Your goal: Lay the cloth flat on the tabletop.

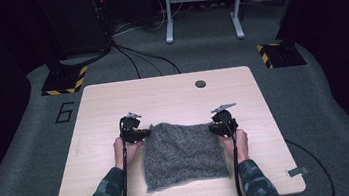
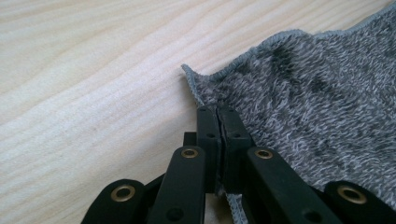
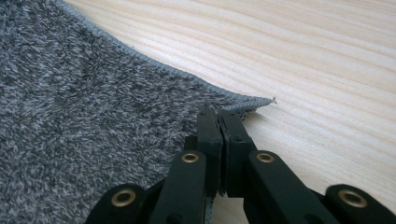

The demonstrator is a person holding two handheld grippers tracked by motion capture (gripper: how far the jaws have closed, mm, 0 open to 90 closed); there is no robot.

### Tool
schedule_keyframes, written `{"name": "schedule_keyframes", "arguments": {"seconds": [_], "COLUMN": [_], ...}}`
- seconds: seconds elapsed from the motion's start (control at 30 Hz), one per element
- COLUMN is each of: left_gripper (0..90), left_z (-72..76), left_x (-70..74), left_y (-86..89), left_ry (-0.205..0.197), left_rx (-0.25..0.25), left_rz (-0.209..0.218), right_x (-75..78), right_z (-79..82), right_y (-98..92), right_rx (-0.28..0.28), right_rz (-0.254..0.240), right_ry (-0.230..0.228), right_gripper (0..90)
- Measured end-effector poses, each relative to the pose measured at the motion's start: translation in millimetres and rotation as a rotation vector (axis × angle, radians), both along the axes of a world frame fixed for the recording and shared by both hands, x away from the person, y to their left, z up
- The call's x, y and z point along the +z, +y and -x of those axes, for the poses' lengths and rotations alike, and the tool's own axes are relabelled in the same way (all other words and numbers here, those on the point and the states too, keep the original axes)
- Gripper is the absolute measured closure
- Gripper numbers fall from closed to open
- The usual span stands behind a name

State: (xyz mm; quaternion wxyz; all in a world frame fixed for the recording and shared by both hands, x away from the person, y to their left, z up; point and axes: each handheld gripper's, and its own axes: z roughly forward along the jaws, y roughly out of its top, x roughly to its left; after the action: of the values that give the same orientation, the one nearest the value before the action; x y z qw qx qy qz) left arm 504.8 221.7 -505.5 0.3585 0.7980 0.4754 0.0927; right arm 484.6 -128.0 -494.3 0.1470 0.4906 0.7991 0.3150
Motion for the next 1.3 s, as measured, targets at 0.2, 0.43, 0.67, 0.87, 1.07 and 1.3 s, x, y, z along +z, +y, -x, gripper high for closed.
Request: {"name": "schedule_keyframes", "arguments": {"seconds": [0.2, 0.43, 0.67, 0.87, 1.07, 1.3], "left_gripper": [88.8, 61.7, 34.1, 31.5, 30.1, 28.2], "left_z": [3.0, -12.2, 23.9, 36.9, 34.7, 35.6], "left_x": [7.8, 10.1, 18.2, 7.4, -3.2, -0.3], "left_y": [10.0, 16.7, 14.1, 8.7, 4.6, 5.2], "left_ry": [-0.048, -0.025, -0.062, -0.038, -0.023, -0.034], "left_rx": [0.011, 0.105, 0.049, 0.006, -0.001, 0.007], "left_rz": [0.014, 0.036, -0.001, -0.043, -0.129, -0.121], "right_x": [5.6, 11.0, 15.1, 5.8, -4.3, -7.6], "right_z": [0.6, -14.1, 12.5, 22.2, 10.5, -0.6], "right_y": [-4.3, -12.3, -16.0, -11.8, -16.7, -24.7], "right_rx": [0.010, -0.093, -0.043, -0.028, -0.072, -0.085], "right_rz": [0.019, 0.042, 0.010, 0.024, 0.135, 0.170], "right_ry": [-0.048, -0.086, -0.063, -0.049, -0.036, -0.041], "right_gripper": [88.7, 76.8, 55.5, 50.7, 48.8, 44.8]}}
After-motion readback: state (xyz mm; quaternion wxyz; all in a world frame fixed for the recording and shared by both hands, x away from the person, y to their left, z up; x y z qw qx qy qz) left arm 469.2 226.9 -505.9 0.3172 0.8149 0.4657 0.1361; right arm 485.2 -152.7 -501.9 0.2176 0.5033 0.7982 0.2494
